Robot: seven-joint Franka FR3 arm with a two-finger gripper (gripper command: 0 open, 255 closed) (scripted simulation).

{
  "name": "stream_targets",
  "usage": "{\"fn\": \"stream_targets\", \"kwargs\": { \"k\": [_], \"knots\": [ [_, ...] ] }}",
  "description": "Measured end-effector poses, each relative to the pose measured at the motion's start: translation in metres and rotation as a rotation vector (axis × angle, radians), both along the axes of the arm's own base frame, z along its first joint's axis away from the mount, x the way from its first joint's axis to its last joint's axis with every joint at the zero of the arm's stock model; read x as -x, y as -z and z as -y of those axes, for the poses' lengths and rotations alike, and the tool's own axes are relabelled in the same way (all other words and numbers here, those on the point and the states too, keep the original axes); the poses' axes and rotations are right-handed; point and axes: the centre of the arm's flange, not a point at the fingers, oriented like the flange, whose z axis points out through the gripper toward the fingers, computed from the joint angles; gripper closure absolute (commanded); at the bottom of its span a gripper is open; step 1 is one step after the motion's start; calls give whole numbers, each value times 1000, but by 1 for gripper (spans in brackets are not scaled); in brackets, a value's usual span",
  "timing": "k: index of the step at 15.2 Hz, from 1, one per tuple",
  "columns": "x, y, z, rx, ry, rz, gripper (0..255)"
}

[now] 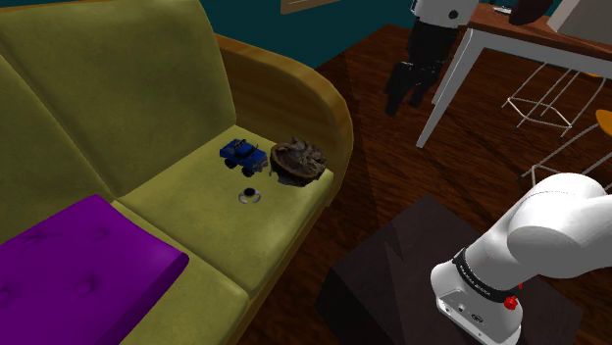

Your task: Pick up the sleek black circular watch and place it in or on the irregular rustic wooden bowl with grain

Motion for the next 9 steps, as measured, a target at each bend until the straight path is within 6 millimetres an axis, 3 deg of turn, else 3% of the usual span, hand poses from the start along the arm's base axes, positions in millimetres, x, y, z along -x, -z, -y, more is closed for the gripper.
{"fn": "stream_targets", "kwargs": {
  "k": [9],
  "knots": [
    [-51,76,-69,15,53,12,0]
  ]
}}
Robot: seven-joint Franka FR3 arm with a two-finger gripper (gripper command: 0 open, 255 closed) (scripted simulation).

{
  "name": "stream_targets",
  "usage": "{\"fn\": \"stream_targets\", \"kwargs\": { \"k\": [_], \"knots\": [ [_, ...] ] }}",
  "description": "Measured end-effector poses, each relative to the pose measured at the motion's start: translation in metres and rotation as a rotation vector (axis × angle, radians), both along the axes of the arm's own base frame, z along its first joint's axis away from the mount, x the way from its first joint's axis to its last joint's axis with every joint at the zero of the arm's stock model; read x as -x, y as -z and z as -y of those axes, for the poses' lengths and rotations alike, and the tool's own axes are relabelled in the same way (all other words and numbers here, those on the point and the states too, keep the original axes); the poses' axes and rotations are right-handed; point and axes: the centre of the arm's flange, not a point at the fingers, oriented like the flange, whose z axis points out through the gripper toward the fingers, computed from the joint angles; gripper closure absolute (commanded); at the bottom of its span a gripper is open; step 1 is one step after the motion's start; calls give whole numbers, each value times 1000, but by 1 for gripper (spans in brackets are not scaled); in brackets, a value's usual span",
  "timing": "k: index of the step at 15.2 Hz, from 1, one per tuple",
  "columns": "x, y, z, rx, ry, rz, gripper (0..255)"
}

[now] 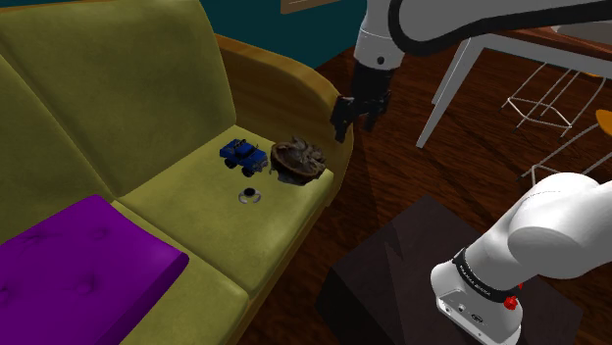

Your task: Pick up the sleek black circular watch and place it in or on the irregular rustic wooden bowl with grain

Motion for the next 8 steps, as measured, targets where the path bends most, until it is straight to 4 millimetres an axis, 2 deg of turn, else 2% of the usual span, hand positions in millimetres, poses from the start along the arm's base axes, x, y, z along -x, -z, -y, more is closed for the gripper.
{"fn": "stream_targets", "kwargs": {
  "k": [8],
  "knots": [
    [-51,71,-60,13,46,9,0]
  ]
}}
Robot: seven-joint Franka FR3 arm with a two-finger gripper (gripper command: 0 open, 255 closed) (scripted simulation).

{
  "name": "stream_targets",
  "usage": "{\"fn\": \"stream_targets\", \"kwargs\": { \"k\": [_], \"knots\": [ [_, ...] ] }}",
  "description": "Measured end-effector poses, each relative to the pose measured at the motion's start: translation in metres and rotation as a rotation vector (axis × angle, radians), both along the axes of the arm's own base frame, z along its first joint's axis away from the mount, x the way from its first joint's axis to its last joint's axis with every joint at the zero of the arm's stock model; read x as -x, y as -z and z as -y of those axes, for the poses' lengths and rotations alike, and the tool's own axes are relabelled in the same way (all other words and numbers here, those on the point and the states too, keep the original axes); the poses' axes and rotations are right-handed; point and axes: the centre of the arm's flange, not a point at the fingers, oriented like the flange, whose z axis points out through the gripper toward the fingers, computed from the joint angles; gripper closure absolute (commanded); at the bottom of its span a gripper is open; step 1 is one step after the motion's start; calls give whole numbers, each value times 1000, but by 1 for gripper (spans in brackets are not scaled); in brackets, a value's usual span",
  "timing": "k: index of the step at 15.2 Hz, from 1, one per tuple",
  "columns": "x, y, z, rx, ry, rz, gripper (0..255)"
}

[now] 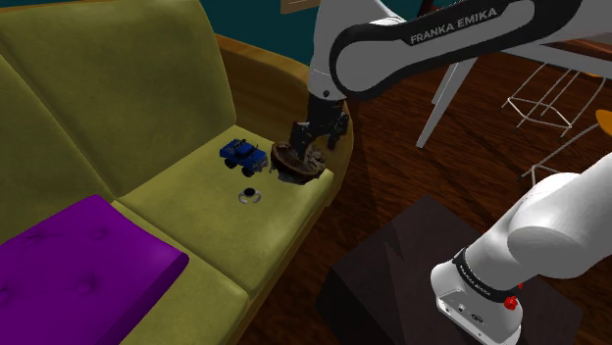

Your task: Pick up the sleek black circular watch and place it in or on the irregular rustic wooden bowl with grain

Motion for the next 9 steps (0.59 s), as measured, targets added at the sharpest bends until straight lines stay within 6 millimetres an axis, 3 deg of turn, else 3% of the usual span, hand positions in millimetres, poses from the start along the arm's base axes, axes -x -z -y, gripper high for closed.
{"fn": "stream_targets", "kwargs": {
  "k": [9],
  "knots": [
    [-60,81,-66,12,52,9,0]
  ]
}}
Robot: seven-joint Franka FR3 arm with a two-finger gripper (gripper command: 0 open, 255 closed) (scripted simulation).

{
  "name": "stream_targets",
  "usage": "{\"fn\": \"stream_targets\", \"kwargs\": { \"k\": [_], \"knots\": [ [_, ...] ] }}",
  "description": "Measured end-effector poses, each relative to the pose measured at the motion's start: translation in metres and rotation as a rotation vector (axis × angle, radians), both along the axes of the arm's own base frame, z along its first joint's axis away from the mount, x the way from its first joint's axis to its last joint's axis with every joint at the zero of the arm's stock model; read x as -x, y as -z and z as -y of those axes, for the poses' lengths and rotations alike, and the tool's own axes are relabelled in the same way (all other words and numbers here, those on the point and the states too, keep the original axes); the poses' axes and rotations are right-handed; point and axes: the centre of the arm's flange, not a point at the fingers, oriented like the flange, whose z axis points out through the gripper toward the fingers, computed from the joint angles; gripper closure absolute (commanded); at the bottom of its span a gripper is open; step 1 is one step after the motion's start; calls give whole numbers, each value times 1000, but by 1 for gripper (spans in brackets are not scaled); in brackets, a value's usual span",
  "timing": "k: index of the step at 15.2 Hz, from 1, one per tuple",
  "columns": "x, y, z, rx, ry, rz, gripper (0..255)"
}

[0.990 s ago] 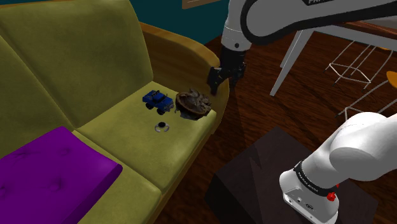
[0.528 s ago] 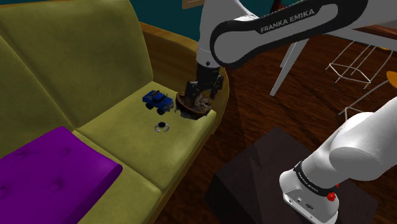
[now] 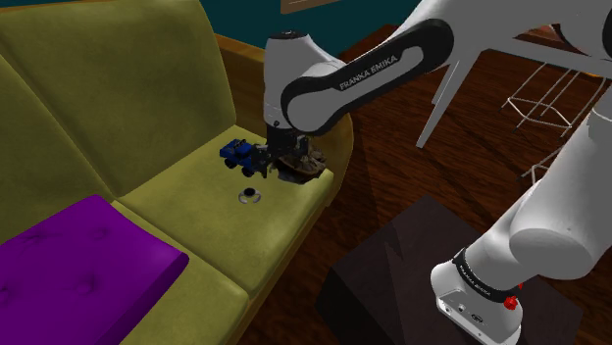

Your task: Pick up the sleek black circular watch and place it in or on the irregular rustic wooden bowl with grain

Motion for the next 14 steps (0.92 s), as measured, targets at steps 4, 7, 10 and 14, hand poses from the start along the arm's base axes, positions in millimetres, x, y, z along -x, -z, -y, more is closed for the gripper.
{"fn": "stream_targets", "kwargs": {
  "k": [4,7,10,14],
  "knots": [
    [-29,33,-25,6,24,4,0],
    [-51,61,-46,10,41,8,0],
    [-66,82,-60,14,54,10,0],
    [-68,105,-61,15,56,11,0]
  ]
}}
